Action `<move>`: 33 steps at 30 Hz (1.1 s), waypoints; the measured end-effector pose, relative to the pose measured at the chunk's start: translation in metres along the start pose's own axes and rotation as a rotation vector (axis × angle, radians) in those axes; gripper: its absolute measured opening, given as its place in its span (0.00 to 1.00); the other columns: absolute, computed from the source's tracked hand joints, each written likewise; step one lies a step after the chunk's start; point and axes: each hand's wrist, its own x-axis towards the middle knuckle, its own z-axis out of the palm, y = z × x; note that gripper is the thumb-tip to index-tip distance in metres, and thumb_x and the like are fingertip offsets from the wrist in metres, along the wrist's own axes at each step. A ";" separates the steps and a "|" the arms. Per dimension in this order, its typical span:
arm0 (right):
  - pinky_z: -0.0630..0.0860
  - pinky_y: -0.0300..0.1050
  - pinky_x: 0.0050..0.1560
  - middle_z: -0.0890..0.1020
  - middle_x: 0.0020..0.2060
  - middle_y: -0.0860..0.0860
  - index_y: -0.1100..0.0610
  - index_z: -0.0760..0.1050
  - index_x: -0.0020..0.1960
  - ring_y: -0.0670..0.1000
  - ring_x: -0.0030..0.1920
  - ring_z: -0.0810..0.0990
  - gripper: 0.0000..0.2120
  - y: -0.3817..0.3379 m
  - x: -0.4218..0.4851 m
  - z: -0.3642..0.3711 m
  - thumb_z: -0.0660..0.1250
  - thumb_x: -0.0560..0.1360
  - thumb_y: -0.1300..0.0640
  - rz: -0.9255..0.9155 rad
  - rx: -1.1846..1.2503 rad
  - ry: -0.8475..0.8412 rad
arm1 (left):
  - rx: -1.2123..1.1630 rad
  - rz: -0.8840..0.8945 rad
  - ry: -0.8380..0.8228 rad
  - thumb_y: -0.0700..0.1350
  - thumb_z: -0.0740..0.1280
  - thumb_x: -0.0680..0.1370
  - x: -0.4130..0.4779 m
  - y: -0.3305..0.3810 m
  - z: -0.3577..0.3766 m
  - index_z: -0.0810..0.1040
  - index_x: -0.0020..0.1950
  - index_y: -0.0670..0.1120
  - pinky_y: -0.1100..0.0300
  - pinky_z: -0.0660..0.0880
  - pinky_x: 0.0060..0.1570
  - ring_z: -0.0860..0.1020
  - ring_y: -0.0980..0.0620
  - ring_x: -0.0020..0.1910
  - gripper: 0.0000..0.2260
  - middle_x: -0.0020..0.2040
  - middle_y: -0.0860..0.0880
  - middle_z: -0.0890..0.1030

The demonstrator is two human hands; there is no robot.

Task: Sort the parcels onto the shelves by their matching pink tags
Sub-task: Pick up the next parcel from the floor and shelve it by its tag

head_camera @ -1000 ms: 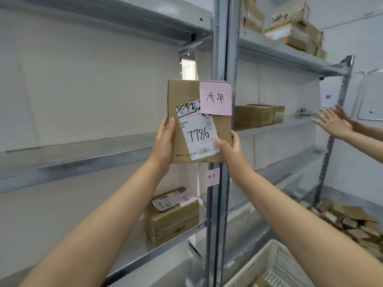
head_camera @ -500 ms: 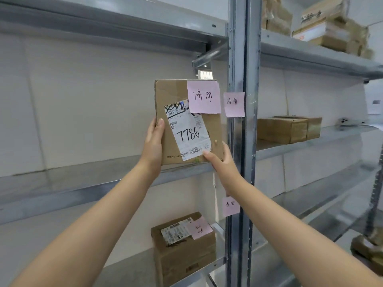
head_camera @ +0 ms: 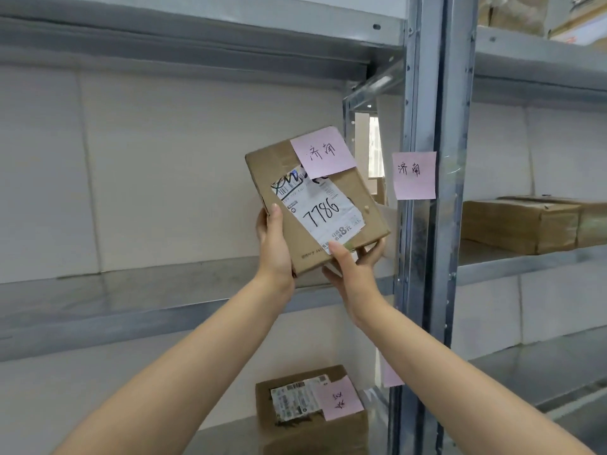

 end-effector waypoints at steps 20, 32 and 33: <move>0.80 0.47 0.41 0.79 0.42 0.53 0.51 0.72 0.59 0.54 0.41 0.81 0.30 -0.052 0.100 -0.031 0.55 0.69 0.30 0.372 -0.385 -0.142 | 0.467 0.163 0.123 0.50 0.64 0.75 0.017 0.024 -0.035 0.80 0.59 0.47 0.63 0.73 0.43 0.79 0.54 0.49 0.16 0.52 0.51 0.83; 0.72 0.44 0.41 0.80 0.55 0.52 0.49 0.73 0.62 0.51 0.53 0.78 0.22 -0.021 0.079 -0.031 0.58 0.74 0.38 0.225 -0.300 -0.141 | 0.536 0.042 0.214 0.55 0.63 0.77 0.008 0.011 -0.028 0.82 0.50 0.50 0.55 0.73 0.61 0.78 0.50 0.60 0.12 0.55 0.50 0.83; 0.71 0.43 0.40 0.80 0.53 0.50 0.50 0.73 0.62 0.49 0.50 0.78 0.22 -0.019 0.079 -0.032 0.59 0.75 0.39 0.234 -0.295 -0.132 | 0.546 0.039 0.211 0.55 0.63 0.77 0.008 0.010 -0.028 0.82 0.47 0.51 0.53 0.70 0.65 0.77 0.50 0.61 0.11 0.55 0.51 0.82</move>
